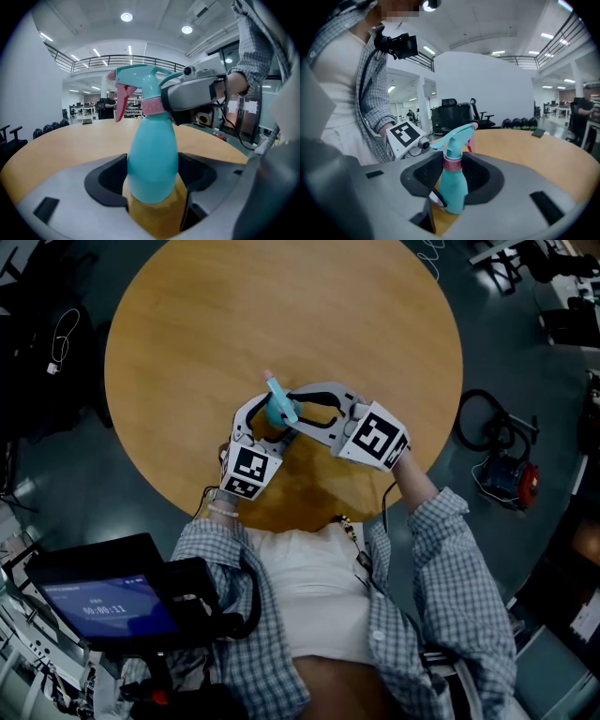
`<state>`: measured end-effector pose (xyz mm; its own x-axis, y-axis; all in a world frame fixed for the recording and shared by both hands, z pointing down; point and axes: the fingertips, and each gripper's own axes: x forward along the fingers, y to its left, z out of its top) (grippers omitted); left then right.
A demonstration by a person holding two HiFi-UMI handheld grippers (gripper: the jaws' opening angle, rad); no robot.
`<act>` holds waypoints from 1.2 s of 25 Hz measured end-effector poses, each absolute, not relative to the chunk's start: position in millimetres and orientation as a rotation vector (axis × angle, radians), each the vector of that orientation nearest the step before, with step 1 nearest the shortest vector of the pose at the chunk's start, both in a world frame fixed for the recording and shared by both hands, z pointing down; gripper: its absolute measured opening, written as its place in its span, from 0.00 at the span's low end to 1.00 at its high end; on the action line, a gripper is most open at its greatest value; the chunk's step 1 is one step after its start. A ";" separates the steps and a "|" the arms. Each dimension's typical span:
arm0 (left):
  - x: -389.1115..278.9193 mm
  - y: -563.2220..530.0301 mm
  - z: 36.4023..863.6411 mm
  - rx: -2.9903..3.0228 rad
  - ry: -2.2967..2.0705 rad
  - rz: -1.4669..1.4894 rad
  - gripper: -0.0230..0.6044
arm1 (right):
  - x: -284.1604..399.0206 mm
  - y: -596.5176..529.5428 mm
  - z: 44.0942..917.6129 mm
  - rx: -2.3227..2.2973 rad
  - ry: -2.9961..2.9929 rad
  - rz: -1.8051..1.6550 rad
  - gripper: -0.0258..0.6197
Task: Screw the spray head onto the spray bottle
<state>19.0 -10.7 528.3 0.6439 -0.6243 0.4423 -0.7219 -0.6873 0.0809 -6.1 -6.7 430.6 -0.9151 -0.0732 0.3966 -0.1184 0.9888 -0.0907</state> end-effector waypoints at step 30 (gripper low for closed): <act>19.2 -14.6 530.9 2.596 -1.119 0.553 0.59 | 4.9 -8.3 437.5 0.911 -2.672 0.221 0.23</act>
<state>19.2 -14.6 530.9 0.6307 -0.6389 0.4404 -0.7380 -0.6693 0.0859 4.9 -8.3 437.5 -0.7500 -0.5691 0.3370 -0.6167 0.7859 -0.0454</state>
